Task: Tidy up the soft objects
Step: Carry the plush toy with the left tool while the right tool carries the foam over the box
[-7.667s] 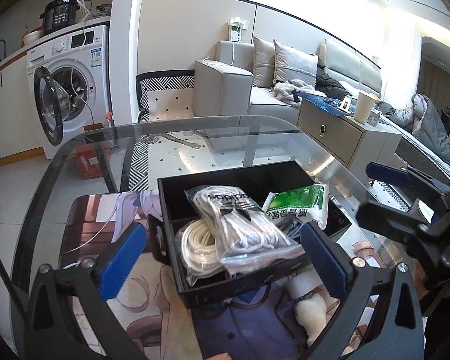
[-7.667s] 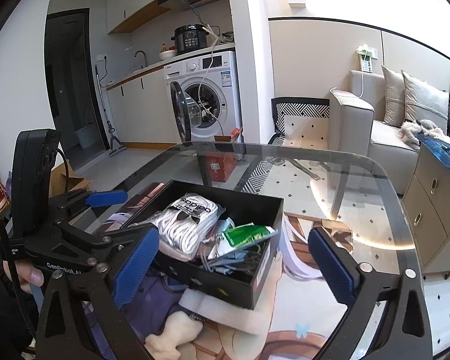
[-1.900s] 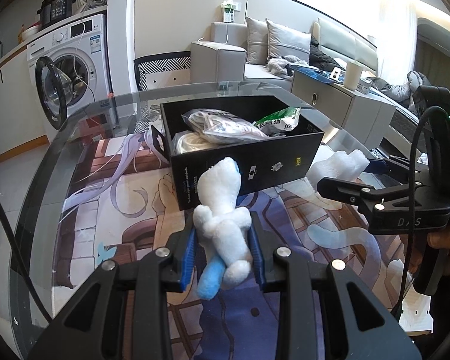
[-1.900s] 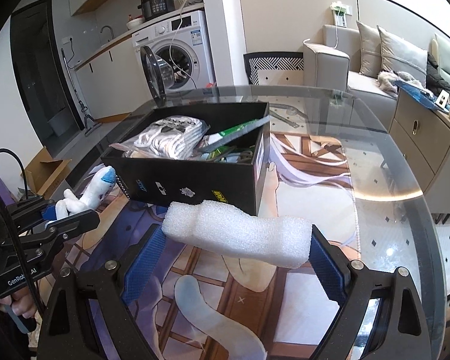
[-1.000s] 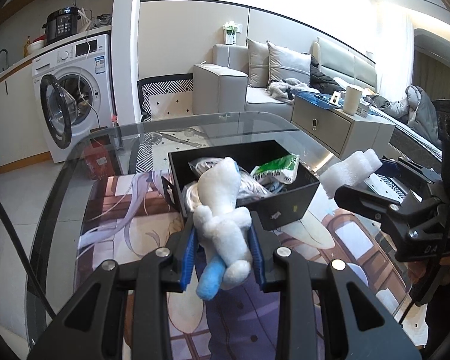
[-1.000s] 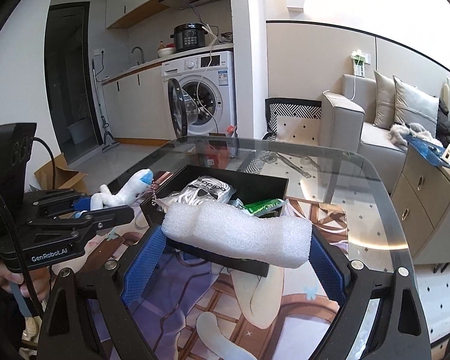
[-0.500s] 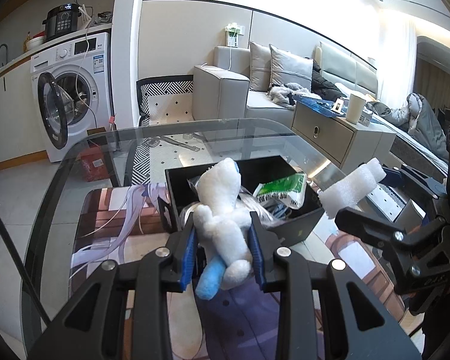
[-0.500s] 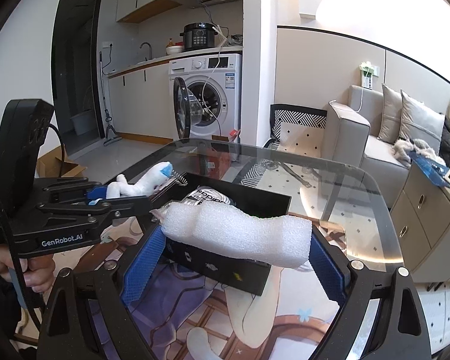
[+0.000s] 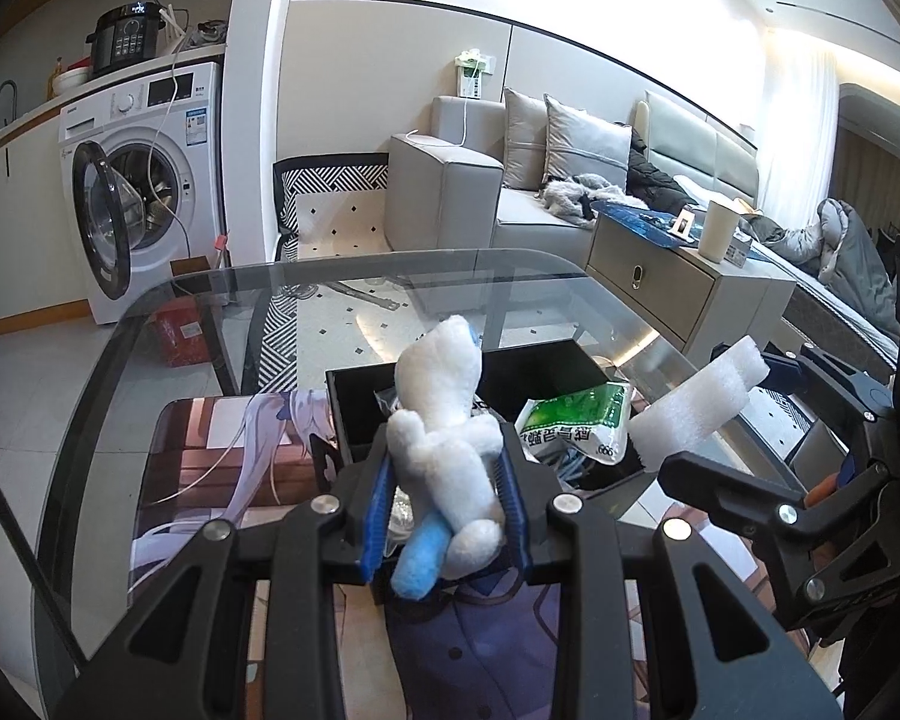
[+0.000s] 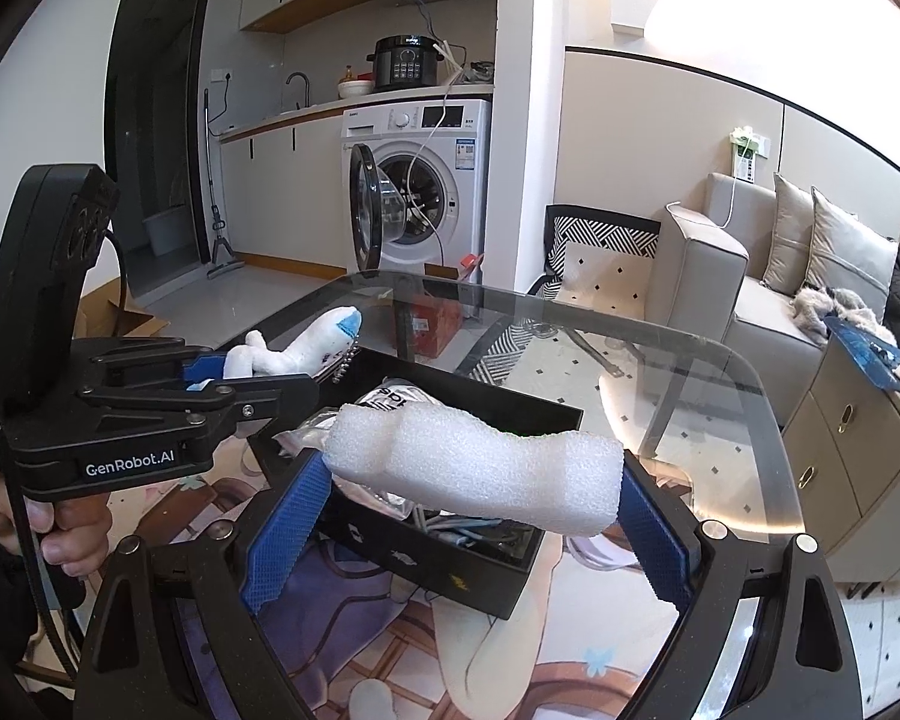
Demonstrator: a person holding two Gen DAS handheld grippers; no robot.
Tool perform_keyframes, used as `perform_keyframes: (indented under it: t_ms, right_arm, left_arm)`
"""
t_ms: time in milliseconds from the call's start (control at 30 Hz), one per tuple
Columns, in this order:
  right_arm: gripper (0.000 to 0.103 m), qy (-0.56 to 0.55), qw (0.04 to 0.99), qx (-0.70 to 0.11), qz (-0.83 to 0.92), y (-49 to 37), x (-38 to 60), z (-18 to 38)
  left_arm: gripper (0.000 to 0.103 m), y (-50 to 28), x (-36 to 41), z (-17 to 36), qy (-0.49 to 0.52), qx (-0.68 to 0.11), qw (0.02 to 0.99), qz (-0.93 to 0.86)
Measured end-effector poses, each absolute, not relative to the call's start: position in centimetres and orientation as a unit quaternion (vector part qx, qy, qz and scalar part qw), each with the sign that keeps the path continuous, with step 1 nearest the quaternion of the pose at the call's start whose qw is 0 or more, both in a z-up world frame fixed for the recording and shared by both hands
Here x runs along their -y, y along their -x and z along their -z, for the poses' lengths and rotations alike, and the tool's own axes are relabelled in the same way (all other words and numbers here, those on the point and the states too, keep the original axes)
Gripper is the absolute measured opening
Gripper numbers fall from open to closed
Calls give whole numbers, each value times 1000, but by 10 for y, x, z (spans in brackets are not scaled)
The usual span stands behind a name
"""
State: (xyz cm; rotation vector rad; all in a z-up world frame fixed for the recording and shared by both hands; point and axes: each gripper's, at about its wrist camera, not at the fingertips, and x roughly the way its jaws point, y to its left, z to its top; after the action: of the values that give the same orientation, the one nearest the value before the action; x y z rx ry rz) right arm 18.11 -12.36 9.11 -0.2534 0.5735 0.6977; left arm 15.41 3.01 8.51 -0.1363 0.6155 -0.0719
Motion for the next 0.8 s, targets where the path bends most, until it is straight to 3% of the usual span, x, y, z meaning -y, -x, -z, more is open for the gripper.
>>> perform_keyframes:
  t_ms: [800]
  right_arm:
    - [94, 165, 882, -276, -344, -226, 92, -73]
  left_arm:
    - [30, -186, -32, -66, 86, -313, 946, 24]
